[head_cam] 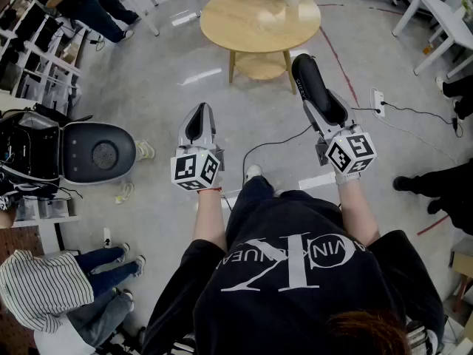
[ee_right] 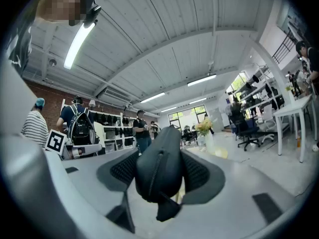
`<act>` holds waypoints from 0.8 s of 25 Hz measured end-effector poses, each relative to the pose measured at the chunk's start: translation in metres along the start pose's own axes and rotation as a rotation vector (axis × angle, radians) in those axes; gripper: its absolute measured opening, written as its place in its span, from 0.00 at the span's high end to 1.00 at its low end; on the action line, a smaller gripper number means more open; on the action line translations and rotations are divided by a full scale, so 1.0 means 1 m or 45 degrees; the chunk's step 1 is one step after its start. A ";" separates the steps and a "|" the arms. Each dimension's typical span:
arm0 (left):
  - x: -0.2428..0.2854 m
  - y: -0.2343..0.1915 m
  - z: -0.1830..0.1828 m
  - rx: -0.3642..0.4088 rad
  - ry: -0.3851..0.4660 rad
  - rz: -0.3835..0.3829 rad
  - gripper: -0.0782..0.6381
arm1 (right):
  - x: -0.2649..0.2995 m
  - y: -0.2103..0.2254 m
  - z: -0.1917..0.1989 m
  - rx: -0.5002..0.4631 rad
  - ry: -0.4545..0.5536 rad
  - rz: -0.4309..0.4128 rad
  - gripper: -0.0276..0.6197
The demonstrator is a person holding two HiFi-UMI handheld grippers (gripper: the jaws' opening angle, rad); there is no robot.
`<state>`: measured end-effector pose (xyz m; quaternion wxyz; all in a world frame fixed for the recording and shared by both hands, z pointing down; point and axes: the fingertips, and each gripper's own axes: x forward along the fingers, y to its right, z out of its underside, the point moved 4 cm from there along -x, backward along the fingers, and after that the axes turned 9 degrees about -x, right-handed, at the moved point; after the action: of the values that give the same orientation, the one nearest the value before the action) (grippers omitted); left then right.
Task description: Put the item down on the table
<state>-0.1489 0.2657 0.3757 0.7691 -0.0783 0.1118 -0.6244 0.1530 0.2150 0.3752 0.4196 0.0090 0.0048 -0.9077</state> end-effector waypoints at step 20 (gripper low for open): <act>0.099 -0.032 0.018 -0.048 -0.067 0.010 0.87 | 0.083 0.057 0.013 0.038 -0.034 -0.004 0.54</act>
<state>-0.1547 0.1624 0.3937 0.7726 -0.1088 0.1037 -0.6168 0.1422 0.1150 0.3866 0.4182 0.0031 -0.0142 -0.9083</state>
